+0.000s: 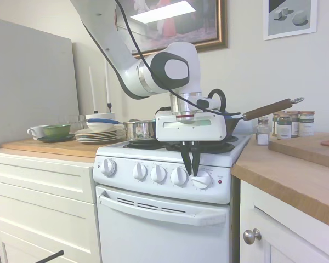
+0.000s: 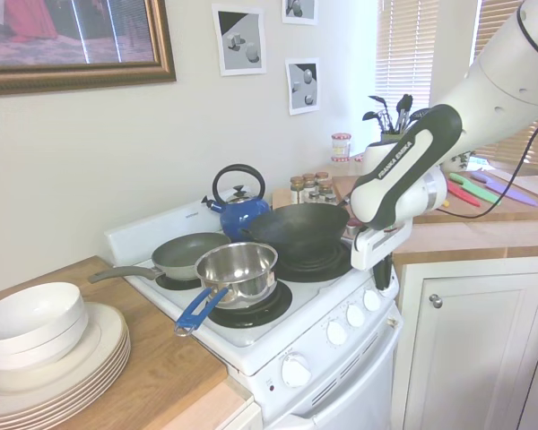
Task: Turn on the stove on the bottom right
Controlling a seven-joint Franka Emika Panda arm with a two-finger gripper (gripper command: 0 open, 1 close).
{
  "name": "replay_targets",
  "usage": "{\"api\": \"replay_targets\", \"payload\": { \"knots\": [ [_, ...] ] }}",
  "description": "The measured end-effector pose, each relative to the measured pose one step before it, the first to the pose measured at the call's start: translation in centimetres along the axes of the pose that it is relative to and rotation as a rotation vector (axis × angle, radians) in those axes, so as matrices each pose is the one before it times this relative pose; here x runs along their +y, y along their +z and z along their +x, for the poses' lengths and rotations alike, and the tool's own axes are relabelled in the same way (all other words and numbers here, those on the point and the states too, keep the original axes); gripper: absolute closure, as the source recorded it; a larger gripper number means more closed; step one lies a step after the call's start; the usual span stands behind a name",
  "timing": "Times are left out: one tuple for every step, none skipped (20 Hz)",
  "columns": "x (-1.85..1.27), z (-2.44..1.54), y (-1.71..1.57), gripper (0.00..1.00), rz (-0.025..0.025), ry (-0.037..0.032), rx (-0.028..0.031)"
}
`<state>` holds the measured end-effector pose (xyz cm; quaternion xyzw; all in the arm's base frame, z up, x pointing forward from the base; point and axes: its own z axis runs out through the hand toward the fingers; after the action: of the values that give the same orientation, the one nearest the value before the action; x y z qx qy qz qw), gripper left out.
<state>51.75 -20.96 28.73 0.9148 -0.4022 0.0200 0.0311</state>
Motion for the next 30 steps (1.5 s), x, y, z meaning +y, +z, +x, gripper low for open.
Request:
{"api": "replay_targets", "payload": {
  "knots": [
    [0.129, 0.030, 0.243, 1.00, 0.00102, 0.00361, -0.00424],
    [0.183, 0.075, 0.295, 1.00, 0.00187, 0.00423, -0.00339],
    [0.153, 0.003, 0.296, 1.00, 0.00036, 0.00307, -0.00584],
    [0.174, 0.035, 0.242, 1.00, -0.00031, 0.00224, -0.00319],
    [0.222, 0.112, 0.192, 1.00, -0.00036, 0.00258, 0.00069],
    [0.218, 0.096, 0.171, 1.00, -0.00113, 0.00325, -0.00011],
    [0.197, 0.076, 0.167, 1.00, -0.00154, 0.00247, -0.00136],
    [0.159, 0.052, 0.186, 1.00, -0.00148, 0.00214, -0.00108],
    [0.108, 0.031, 0.178, 1.00, -0.00107, 0.00161, 0.00013],
    [0.069, 0.013, 0.178, 1.00, -0.00154, 0.00044, 0.00040],
    [-0.015, -0.025, 0.090, 1.00, -0.00070, -0.00097, 0.00021],
    [0.000, 0.000, 0.030, 1.00, -0.00119, -0.00192, 0.00148],
    [-0.014, -0.010, 0.007, 1.00, -0.00191, -0.00355, 0.00233],
    [-0.026, -0.011, -0.003, 1.00, -0.00384, -0.00373, 0.00341],
    [-0.067, -0.033, -0.004, 1.00, -0.00660, -0.00341, 0.00539],
    [-0.139, -0.070, -0.006, 1.00, -0.01044, -0.00097, 0.00871],
    [-0.192, -0.132, 0.017, 1.00, -0.01176, -0.00043, 0.01138],
    [-0.144, -0.139, 0.019, 1.00, -0.00960, 0.00105, 0.01018],
    [-0.125, -0.111, 0.014, 1.00, -0.00943, -0.00006, 0.00855],
    [-0.155, -0.110, 0.008, 1.00, -0.00859, 0.00187, 0.00745],
    [-0.114, -0.099, 0.017, 1.00, -0.00850, 0.00090, 0.00679],
    [-0.109, -0.104, 0.019, 1.00, -0.00599, 0.00200, 0.00601],
    [-0.038, -0.118, -0.001, 1.00, -0.00130, -0.00004, 0.00384],
    [0.018, -0.091, -0.032, 1.00, 0.00265, -0.00062, 0.00274],
    [0.024, -0.096, -0.082, 1.00, 0.00406, -0.00058, 0.00336],
    [0.075, -0.094, -0.165, 1.00, 0.00550, -0.00050, 0.00498],
    [0.079, -0.043, -0.279, 1.00, 0.00491, -0.00112, 0.00402],
    [0.069, -0.078, -0.437, 1.00, 0.00712, -0.00221, 0.00533],
    [0.057, -0.146, -0.496, 1.00, 0.00707, -0.00215, 0.00427],
    [0.009, -0.265, -0.463, 1.00, 0.00664, -0.00277, 0.00239]
  ]
}}
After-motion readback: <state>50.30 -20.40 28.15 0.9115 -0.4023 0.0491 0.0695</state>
